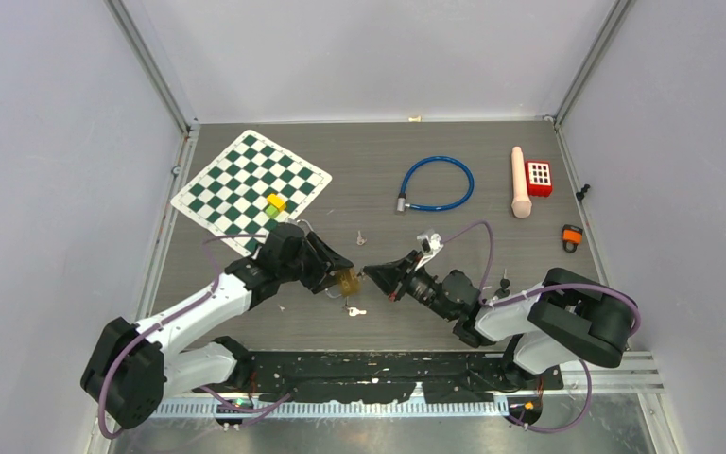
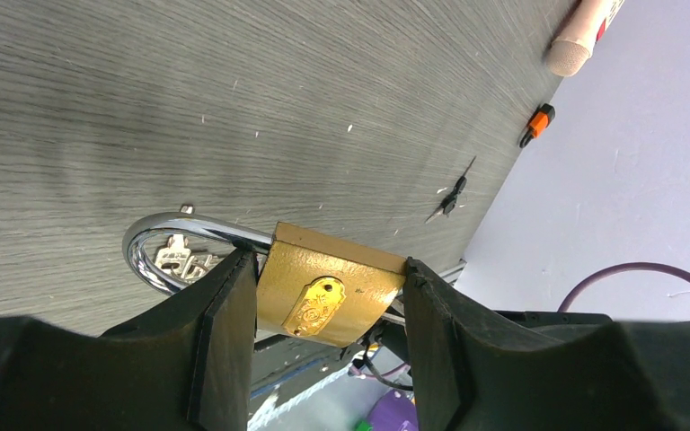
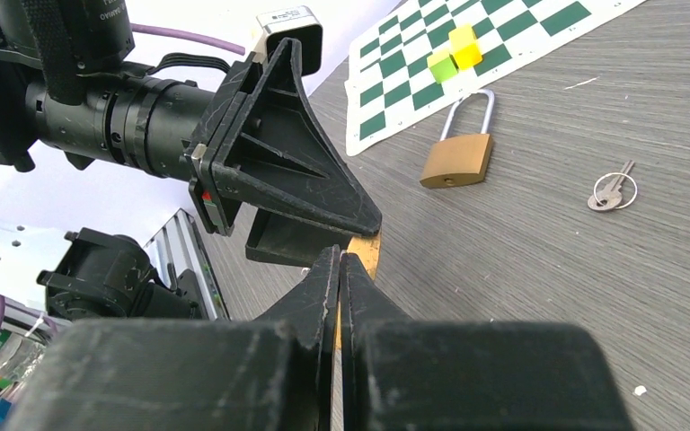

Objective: Unlock with the key

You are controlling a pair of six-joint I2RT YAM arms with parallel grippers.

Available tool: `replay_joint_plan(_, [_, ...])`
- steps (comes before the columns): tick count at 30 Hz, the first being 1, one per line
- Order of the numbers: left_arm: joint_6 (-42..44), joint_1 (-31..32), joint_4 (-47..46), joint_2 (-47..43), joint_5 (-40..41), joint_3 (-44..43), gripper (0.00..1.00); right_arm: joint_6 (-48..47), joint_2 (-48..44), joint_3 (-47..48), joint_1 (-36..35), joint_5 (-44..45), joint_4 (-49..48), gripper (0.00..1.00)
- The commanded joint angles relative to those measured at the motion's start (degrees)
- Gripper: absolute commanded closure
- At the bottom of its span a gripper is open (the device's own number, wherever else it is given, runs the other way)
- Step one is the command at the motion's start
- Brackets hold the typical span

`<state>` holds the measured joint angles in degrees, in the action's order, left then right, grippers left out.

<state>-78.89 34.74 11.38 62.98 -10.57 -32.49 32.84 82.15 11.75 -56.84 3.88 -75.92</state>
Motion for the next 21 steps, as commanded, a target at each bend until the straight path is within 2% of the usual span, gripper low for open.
replay_joint_plan(1, [-1.88, -0.36, -7.82, -2.76, -2.24, -0.80, 1.00, -1.37, -0.18, -0.65, -0.46, 1.22, -3.48, 0.95])
replay_joint_plan(21, [-0.91, -0.42, -7.60, -2.71, -3.13, -1.96, 1.00, -2.74, 2.84, 1.42, -0.77, -3.05, -3.72, 0.95])
